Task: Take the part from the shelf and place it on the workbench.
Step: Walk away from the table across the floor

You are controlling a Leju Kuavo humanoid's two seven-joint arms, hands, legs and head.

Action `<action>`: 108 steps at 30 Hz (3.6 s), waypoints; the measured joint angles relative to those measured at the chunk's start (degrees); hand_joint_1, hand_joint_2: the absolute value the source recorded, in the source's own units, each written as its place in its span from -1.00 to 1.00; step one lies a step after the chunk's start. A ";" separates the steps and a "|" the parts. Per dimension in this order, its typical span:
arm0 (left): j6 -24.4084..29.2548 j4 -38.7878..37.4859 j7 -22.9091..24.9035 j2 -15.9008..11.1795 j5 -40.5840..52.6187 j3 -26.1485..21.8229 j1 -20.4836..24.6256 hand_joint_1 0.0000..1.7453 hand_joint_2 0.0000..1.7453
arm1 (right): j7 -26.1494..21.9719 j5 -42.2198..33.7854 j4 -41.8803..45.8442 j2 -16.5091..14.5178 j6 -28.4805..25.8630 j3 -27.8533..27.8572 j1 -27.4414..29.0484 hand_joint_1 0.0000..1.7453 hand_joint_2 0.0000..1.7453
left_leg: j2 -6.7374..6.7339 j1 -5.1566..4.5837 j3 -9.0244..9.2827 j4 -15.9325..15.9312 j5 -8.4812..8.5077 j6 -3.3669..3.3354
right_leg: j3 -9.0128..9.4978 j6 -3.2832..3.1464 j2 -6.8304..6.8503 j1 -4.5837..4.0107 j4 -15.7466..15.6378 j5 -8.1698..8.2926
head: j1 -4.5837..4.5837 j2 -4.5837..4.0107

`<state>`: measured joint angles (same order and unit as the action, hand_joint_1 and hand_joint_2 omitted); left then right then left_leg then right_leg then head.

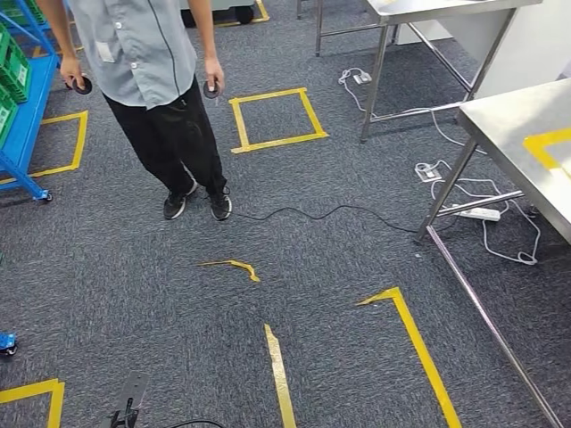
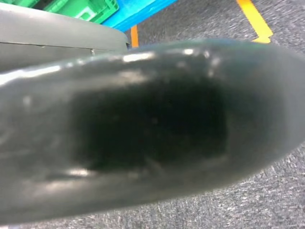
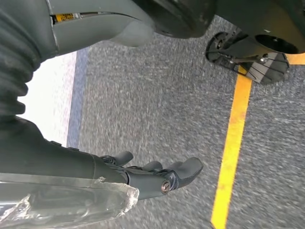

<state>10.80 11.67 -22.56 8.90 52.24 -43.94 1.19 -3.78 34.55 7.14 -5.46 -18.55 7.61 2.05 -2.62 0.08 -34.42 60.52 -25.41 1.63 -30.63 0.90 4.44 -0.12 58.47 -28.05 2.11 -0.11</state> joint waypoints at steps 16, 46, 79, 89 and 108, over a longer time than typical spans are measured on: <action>-0.01 0.00 0.00 -0.03 -0.07 -0.92 -0.02 -1.00 -1.00 | 0.33 0.06 0.26 0.00 0.68 -0.19 0.03 -1.00 1.00 | 8.00 -0.06 0.71 -3.29 1.44 -1.78 | -0.68 1.71 -8.96 0.95 1.61 -0.39 | -0.56 0.01; -0.10 0.00 0.00 0.13 -0.49 -1.96 -0.32 -1.00 -1.00 | 0.83 0.21 0.32 0.01 1.48 -1.13 0.16 -1.00 1.00 | 7.63 -0.09 0.98 -3.07 0.90 -2.24 | -1.79 1.37 -7.83 0.61 3.14 -0.28 | -0.89 0.00; -0.25 0.00 -0.08 0.09 -0.49 -2.56 -0.47 -1.00 -1.00 | 0.69 1.03 0.38 0.02 1.84 -1.40 0.09 -1.00 1.00 | 9.02 0.07 0.62 -2.73 0.79 -1.27 | -1.50 1.26 -8.68 0.63 0.94 0.56 | -0.89 0.00; -0.33 0.00 -0.20 0.05 -0.49 -3.29 -0.58 -1.00 -1.00 | 0.62 1.13 0.38 0.03 1.92 -1.61 0.08 -1.00 1.00 | 3.13 0.03 -5.09 9.79 -4.28 0.30 | -1.21 -0.59 -1.97 0.35 0.30 0.90 | -0.02 0.00; -2.18 0.00 -2.11 -0.25 0.13 -3.98 -0.22 -1.00 -1.00 | -0.01 1.13 0.77 0.13 2.14 -2.03 -0.02 -1.00 1.00 | 8.11 -0.07 1.15 -3.31 0.88 -1.91 | -1.94 1.74 -8.67 0.76 1.40 1.00 | -0.46 0.01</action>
<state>8.62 11.67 -24.67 8.65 52.37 -47.93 0.96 -3.79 35.67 7.91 -5.33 -16.41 5.58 2.02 5.49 0.00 -33.27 57.21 -24.53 -0.28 -32.57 2.64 -4.24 0.64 59.86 -27.05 1.65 -0.10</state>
